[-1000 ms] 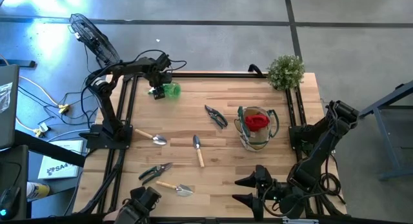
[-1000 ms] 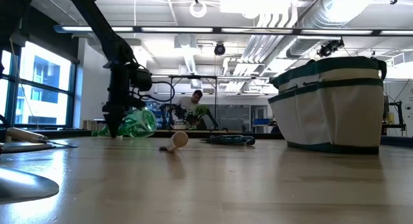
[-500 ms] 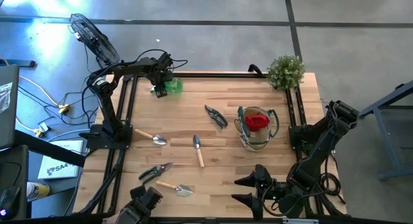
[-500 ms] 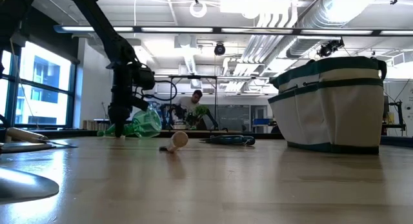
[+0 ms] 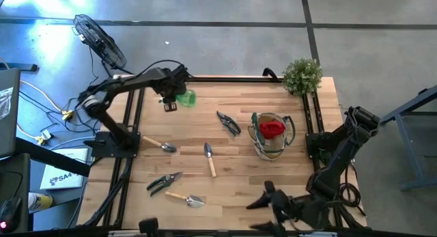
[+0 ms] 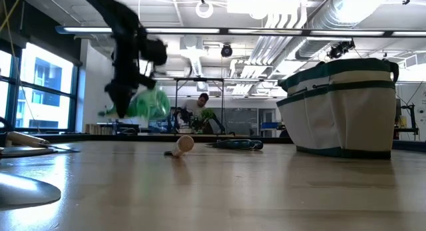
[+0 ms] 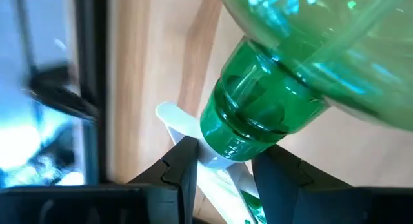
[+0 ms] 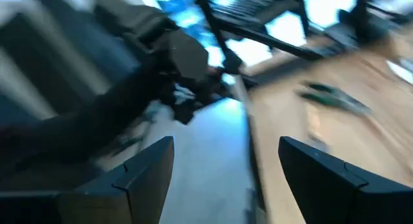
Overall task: Pick & Place Garden tools in Gardening bag
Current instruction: Put the green spray bottle into the gardening bag
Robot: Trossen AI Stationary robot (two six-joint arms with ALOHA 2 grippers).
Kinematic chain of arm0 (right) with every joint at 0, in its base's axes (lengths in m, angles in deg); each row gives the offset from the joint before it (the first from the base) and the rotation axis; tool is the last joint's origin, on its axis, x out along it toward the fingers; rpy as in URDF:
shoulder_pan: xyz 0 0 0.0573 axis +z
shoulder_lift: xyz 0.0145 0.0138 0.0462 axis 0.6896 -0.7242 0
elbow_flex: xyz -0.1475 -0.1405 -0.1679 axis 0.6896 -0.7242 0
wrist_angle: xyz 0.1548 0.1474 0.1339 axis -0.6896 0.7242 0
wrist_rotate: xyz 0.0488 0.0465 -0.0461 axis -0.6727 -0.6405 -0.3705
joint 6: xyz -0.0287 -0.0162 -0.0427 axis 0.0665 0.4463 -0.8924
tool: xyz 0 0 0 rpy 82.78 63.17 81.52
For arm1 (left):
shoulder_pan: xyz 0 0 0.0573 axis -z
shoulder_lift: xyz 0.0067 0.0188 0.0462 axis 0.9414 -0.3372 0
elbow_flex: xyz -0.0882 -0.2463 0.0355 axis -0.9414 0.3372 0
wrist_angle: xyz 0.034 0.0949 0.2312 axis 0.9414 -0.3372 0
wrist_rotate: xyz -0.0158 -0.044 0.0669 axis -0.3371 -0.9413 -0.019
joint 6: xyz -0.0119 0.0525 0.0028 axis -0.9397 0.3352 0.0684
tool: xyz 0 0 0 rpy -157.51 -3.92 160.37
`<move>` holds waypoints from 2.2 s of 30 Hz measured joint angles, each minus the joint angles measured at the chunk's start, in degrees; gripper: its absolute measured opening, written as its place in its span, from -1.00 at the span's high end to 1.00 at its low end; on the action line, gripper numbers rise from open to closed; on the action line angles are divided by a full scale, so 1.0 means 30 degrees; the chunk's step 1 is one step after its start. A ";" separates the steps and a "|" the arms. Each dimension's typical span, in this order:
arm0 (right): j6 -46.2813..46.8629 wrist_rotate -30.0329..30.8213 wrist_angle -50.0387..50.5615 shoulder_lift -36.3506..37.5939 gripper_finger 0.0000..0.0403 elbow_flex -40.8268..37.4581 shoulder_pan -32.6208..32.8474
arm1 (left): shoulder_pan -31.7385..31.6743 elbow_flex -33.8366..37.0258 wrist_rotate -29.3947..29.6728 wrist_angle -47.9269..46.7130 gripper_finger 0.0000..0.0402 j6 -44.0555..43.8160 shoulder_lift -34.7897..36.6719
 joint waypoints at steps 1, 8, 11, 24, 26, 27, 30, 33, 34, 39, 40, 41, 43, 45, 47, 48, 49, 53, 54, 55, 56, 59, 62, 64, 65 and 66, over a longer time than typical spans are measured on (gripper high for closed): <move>-0.1149 -0.0589 -0.0955 0.0000 -0.34 0.0000 0.0129 | 0.0675 0.0000 -0.0107 -0.0175 0.43 -0.0122 0.0767; -0.6058 -0.2311 -0.4595 0.0000 -0.34 0.0000 0.1595 | 0.6229 -0.0022 -0.0488 0.0256 0.43 -0.0313 0.6389; -0.6702 -0.1688 -0.4747 0.0000 -0.34 0.0000 0.2064 | 0.8738 -0.0058 -0.0361 0.1177 0.44 -0.0378 0.8099; -1.1574 0.1800 -0.3595 0.0002 -0.34 0.0000 0.2207 | 1.8089 -0.0087 -0.2883 1.4074 0.45 -0.7754 0.8445; -1.4215 0.3979 -0.3598 0.0000 -0.34 0.0000 0.2223 | 1.9088 -0.0087 -0.2694 1.5439 0.45 -0.8564 0.7839; -1.5242 0.5188 -0.3597 0.0000 -0.34 0.0000 0.2213 | 1.9567 -0.0080 -0.2460 1.5944 0.45 -0.8882 0.7574; -1.7536 0.8840 -0.4023 0.0001 -0.34 0.0000 0.2158 | 2.0793 -0.0087 -0.1292 1.8119 0.45 -0.9535 0.6325; -1.9534 1.0658 -0.4725 0.0007 -0.34 0.0000 0.1632 | 2.1675 -0.0051 -0.0403 2.0304 0.45 -0.9685 0.4780; -1.9919 1.0684 -0.4765 0.0007 -0.34 0.0000 0.1376 | 2.1777 -0.0058 -0.0164 2.1167 0.45 -0.9672 0.4294; -2.0244 0.9963 -0.4754 0.0007 -0.34 0.0000 -0.0231 | 2.2037 -0.0058 0.0218 2.4853 0.45 -0.9504 0.2075; -2.0165 0.9597 -0.4768 0.0007 -0.34 0.0000 -0.0585 | 2.2037 -0.0058 0.0225 2.5161 0.46 -0.9497 0.1799; -2.0105 0.9208 -0.4848 0.0007 -0.34 0.0000 -0.0858 | 2.2031 -0.0058 0.0243 2.5330 0.46 -0.9496 0.1595; -2.0076 0.8272 -0.5439 0.0000 -0.34 0.0000 -0.1426 | 2.2030 -0.0062 0.0482 2.5272 0.46 -0.9468 0.1296; -1.9870 0.7261 -0.6072 0.0007 -0.34 0.0000 -0.1925 | 2.2030 -0.0058 0.0591 2.5282 0.46 -0.9461 0.1072; -1.9419 0.6264 -0.6196 0.0007 -0.34 0.0000 -0.2425 | 2.2030 -0.0059 0.0585 2.5337 0.46 -0.9461 0.1025; -1.9327 0.5708 -0.6182 0.0007 -0.34 0.0000 -0.2668 | 2.2030 -0.0065 0.0579 2.5449 0.46 -0.9481 0.1025; -1.9125 0.5150 -0.6182 0.0007 -0.34 0.0000 -0.2923 | 2.2030 -0.0066 0.0583 2.5524 0.46 -0.9501 0.1037; -1.8080 0.3344 -0.6177 0.0007 -0.34 0.0000 -0.3907 | 2.2030 -0.0066 0.0575 2.5424 0.46 -0.9468 0.1039; -1.7923 0.3054 -0.6155 0.0007 -0.34 0.0000 -0.4116 | 2.2030 -0.0066 0.0575 2.5426 0.46 -0.9468 0.1044; -1.7860 0.2767 -0.6157 0.0007 -0.34 0.0000 -0.4304 | 2.2030 -0.0066 0.0571 2.5414 0.46 -0.9468 0.1040; -1.7861 0.2472 -0.6164 0.0007 -0.34 0.0000 -0.4481 | 2.2030 -0.0066 0.0571 2.5353 0.46 -0.9468 0.1046; -1.7859 0.1486 -0.5991 0.0007 -0.34 0.0000 -0.4887 | 2.2030 -0.0066 0.0571 2.5266 0.46 -0.9468 0.1039; -1.7618 0.1257 -0.5394 0.0007 -0.34 0.0000 -0.5229 | 2.2030 -0.0066 0.0563 2.5288 0.46 -0.9307 0.1046; -1.7081 0.1223 -0.4909 0.0007 -0.34 0.0000 -0.5462 | 2.2030 -0.0066 0.0563 2.5280 0.46 -0.9092 0.1043; -1.6860 0.1191 -0.4737 0.0007 -0.34 0.0000 -0.5585 | 2.2030 -0.0066 0.0563 2.5288 0.46 -0.9024 0.1046; -1.6748 0.0977 -0.4600 0.0007 -0.34 0.0000 -0.5696 | 2.2030 -0.0066 0.0563 2.5288 0.46 -0.9009 0.1046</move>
